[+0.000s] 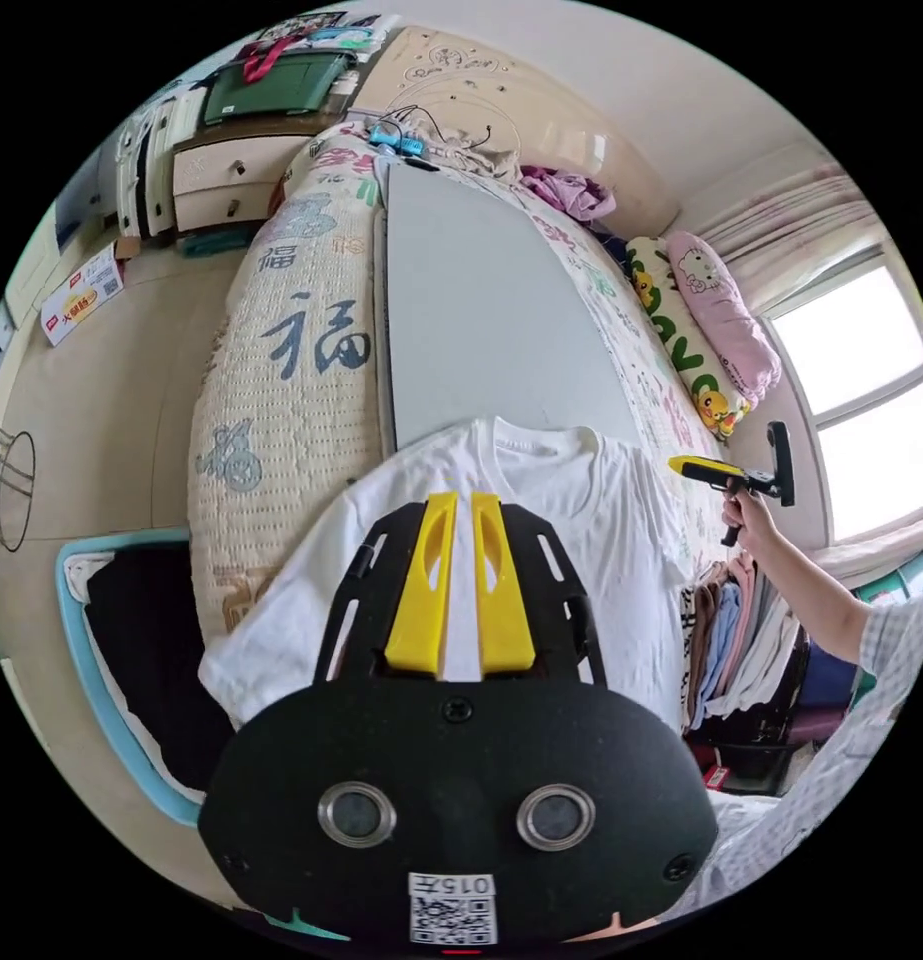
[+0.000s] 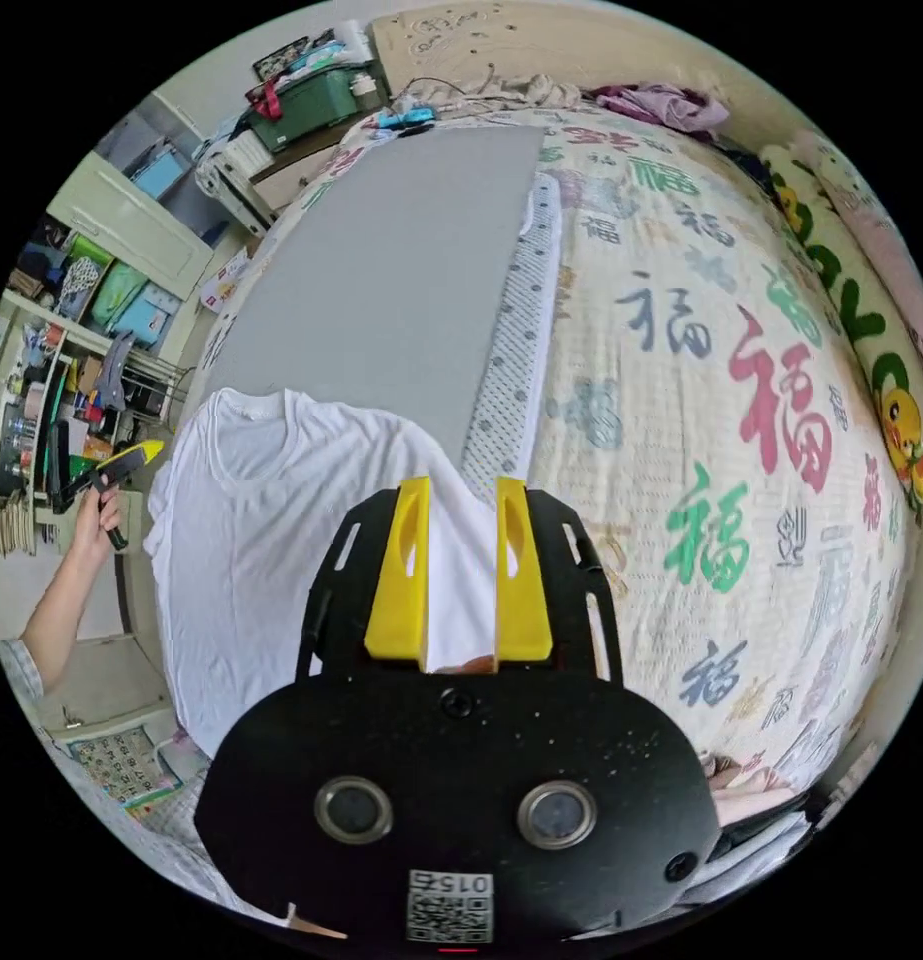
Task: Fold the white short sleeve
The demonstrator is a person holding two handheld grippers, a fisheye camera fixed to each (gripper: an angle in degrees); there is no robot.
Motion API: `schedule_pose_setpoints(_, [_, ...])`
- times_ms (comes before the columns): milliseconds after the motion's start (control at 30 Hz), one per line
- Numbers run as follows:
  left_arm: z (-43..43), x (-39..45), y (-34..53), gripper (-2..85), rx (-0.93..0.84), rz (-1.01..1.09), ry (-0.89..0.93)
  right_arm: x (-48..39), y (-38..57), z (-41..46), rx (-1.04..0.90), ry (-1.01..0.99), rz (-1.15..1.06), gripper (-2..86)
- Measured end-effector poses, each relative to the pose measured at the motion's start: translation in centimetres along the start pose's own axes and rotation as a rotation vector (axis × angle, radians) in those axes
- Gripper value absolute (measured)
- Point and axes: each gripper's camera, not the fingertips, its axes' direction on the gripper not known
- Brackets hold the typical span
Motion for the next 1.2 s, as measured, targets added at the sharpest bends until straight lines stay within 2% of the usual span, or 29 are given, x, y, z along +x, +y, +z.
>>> schedule_pose_setpoints(67, [-0.8,1.3,3.5,1.7,-0.036,-0.003,0.047,3.9,1.4,-0.4,-0.042,-0.041,0.088,11.2])
schedule_pose_setpoints(167, [1.3,8.0,7.7,4.1,-0.083,0.052,0.129,8.1,1.8,-0.3,-0.064,-0.114,0.188,11.7])
schedule_pose_setpoints(267, [6.5,17.6,9.2,6.4,-0.067,0.226,0.211,9.2,0.0,1.1,-0.11,-0.203,0.188,12.0])
schedule_pose_setpoints(300, [9.0,20.5,8.9,6.8,-0.072,0.265,0.271,9.0,-0.5,1.4,-0.131,-0.194,0.178,12.0])
schedule_pose_setpoints(367, [12.4,24.0,7.7,7.9,-0.081,0.318,0.352,8.0,-2.2,2.2,-0.209,-0.042,0.121,10.5])
schedule_pose_setpoints(433, [17.0,27.3,6.5,9.6,-0.118,0.381,0.254,7.0,-3.1,2.6,-0.251,0.024,0.052,9.7])
schedule_pose_setpoints(567, [22.2,29.9,6.6,8.4,-0.197,0.457,0.086,7.1,-4.0,3.1,-0.293,0.042,-0.064,8.8])
schedule_pose_setpoints(633, [23.0,30.7,6.8,4.6,-0.17,0.457,-0.025,7.9,-4.2,3.2,-0.291,-0.013,-0.085,6.6])
schedule_pose_setpoints(700, [23.4,31.0,6.7,2.0,-0.175,0.443,-0.058,9.0,-4.5,3.4,-0.293,-0.13,-0.088,1.2])
schedule_pose_setpoints(767, [23.7,31.0,6.5,0.2,-0.178,0.41,-0.054,10.6,-4.9,4.2,-0.305,-0.204,-0.073,-0.2])
schedule_pose_setpoints(967, [23.1,31.6,5.7,-0.8,-0.103,0.326,0.023,13.6,-6.0,4.5,-0.214,-0.139,-0.071,-0.8])
schedule_pose_setpoints(1067, [23.4,31.9,5.2,-0.7,-0.091,0.307,0.056,14.1,-6.4,6.6,-0.232,-0.105,-0.082,-0.5])
schedule_pose_setpoints(1200, [23.9,31.4,4.5,0.1,-0.169,0.311,0.071,14.4,-5.9,10.5,-0.272,-0.031,-0.089,2.0])
